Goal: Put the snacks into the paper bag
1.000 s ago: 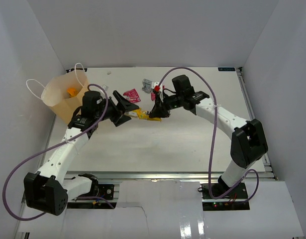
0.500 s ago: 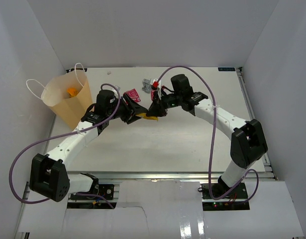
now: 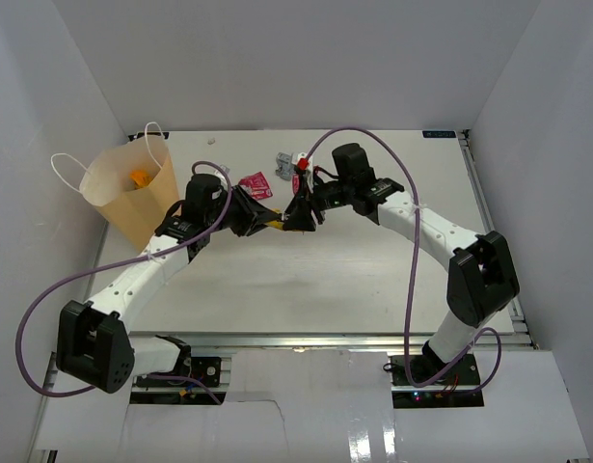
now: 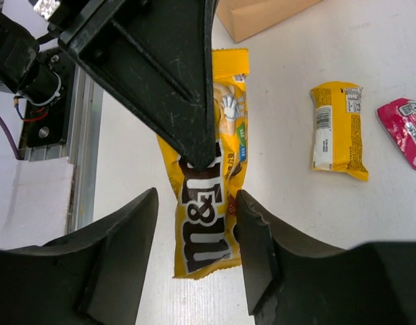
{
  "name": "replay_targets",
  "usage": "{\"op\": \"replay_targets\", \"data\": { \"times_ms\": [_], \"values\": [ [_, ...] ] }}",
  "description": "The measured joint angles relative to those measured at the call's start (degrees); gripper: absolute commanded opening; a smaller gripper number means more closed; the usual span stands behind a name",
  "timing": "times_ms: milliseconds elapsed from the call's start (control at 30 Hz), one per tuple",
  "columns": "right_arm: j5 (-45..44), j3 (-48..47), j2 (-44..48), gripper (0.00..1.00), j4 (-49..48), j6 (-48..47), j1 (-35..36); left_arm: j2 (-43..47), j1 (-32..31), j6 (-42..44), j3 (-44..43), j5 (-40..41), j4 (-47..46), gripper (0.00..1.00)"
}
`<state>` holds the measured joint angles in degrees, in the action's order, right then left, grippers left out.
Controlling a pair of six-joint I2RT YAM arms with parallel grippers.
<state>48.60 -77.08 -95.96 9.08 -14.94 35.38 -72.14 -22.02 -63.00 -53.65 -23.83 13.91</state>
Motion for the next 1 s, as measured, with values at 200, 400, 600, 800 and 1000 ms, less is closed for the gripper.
{"op": "replay_targets", "data": {
  "times_ms": [200,400,600,800,1000],
  "values": [
    [1.11,0.0,1.22,0.67,0.13,-1.25,-0.92,0.04,-0.02,9.51,-8.66,6.08,10.25,0.21],
    [2.4,-0.04,3.74,0.67,0.98,-2.45,-5.31,0.55,1.4,24.76,-28.2,18.91,22.47,0.19],
    [2.45,0.48,3.74,0.67,1.49,-3.21,-7.61,1.49,17.73,34.21,-45.35,26.93,26.43,0.19],
    [2.54,1.44,3.72,0.67,1.7,-3.56,-7.61,-1.44,32.83,35.95,-51.15,29.59,26.95,0.19],
    [2.54,1.62,3.72,0.67,1.88,-3.72,-7.98,-7.98,39.26,34.4,-49.77,30.03,26.53,0.25]
  ]
}}
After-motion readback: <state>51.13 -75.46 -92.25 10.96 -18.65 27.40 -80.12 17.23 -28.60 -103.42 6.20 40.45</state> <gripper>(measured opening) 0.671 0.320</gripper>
